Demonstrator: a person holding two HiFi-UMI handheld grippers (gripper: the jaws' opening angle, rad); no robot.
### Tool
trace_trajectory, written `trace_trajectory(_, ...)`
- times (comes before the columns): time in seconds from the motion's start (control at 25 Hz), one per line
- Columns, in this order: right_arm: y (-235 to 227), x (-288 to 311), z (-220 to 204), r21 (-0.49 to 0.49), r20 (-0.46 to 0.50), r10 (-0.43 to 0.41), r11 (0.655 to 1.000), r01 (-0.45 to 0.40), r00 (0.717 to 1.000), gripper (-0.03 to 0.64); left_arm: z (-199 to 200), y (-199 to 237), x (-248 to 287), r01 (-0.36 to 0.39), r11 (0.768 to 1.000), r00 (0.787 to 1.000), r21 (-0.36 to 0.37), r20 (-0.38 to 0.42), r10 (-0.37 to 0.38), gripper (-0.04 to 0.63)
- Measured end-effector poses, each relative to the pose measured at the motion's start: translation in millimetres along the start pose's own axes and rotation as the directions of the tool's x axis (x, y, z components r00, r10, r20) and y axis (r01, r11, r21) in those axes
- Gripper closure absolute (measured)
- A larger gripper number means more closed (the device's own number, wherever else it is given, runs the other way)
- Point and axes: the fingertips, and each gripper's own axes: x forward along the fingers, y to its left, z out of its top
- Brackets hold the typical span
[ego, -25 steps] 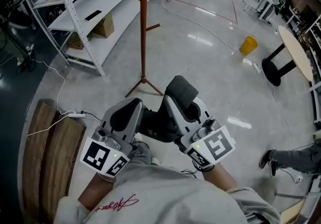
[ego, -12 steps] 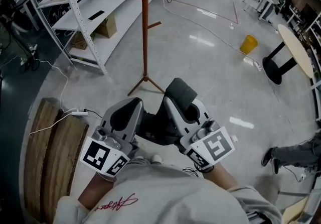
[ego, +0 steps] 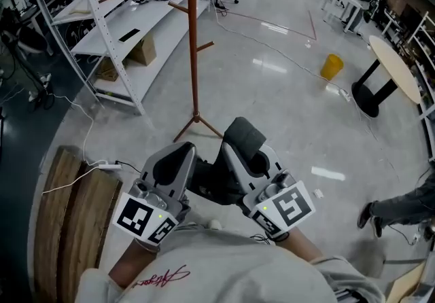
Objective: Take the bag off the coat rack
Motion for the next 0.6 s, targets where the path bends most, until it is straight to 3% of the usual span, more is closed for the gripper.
trace_trajectory(0.6,0.2,-24.6,6.9,-0.023,0.013,0.015,1.0,-0.015,1.0,0.578,-2.1,-26.7,-4.8,-0.02,1.0,0.999,0.004,0.026,0.02,0.568)
